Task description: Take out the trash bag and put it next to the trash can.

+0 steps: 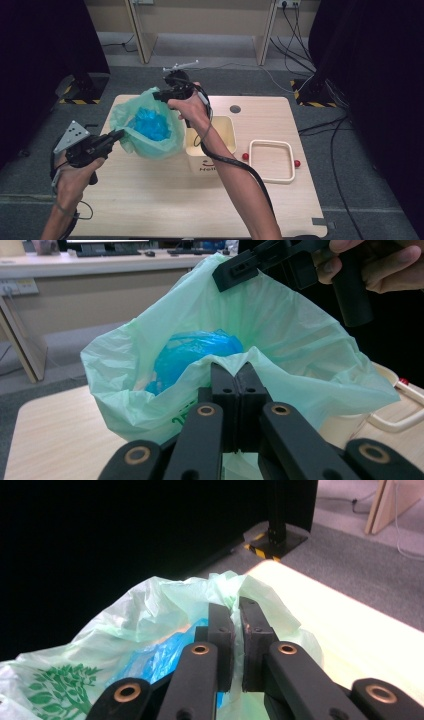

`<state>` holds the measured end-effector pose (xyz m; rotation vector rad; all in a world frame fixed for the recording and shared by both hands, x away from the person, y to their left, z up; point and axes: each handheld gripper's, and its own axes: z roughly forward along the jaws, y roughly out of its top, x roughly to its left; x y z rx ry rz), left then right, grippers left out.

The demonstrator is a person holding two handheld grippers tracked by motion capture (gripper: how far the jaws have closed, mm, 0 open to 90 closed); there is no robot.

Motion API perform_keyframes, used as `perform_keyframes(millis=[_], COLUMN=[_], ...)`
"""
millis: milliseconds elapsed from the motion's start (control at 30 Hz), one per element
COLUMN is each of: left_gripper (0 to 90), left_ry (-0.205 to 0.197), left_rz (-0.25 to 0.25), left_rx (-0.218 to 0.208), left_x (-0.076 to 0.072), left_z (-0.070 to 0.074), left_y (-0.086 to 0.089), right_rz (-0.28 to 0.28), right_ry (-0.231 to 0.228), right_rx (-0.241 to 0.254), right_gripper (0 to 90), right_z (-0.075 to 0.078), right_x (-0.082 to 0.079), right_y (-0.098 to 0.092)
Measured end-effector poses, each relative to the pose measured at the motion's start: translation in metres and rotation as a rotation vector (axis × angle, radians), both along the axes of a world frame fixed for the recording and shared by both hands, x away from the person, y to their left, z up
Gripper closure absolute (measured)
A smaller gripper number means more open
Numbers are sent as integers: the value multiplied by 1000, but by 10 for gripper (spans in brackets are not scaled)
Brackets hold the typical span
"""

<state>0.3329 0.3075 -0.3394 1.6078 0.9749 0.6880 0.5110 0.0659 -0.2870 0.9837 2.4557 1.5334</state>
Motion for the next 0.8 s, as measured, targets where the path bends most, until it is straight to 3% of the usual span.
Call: perform_keyframes(millis=[233,400,600,800], left_gripper=[885,885,882,805], left_ry=[72,106,131,191], left_rz=[-7,3,31,-9], left_rx=[33,31,41,59], left_x=[2,5,5,4], left_z=[-24,-40,-49,-64], left_y=[-1,-1,9,8], right_rz=[-9,-1,11,0], right_ry=[45,61,69,57], right_rx=[-58,-122,-179,-241], right_gripper=[861,858,853,806], right_z=[-29,-49,-67,-76], right_x=[6,6,5,6], right_y=[1,10,23,29])
